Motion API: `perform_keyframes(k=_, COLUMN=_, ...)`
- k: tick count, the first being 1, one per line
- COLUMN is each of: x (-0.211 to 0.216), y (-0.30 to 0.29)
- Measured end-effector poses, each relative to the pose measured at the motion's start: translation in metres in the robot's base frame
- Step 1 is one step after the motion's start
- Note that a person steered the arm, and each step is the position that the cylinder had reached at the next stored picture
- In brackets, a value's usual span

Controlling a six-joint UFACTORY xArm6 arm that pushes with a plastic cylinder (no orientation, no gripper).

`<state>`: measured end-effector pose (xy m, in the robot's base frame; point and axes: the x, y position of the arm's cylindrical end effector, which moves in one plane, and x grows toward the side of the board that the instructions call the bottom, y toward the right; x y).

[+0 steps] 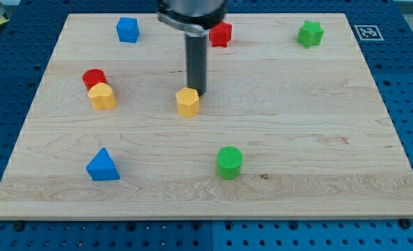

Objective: Slide the hexagon closer to the heart

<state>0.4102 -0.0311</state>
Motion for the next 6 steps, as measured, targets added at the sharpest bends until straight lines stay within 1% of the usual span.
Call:
perform_keyframes(k=1, x=0.0, y=0.032)
perform_keyframes(k=2, x=0.018, y=0.065)
perform_keyframes(k=3, x=0.035, y=0.052)
perform_keyframes(k=4, x=0.035, y=-0.009)
perform_keyframes(k=5, x=0.034, y=-0.056)
perform_keyframes(k=6, x=0.031, y=-0.047)
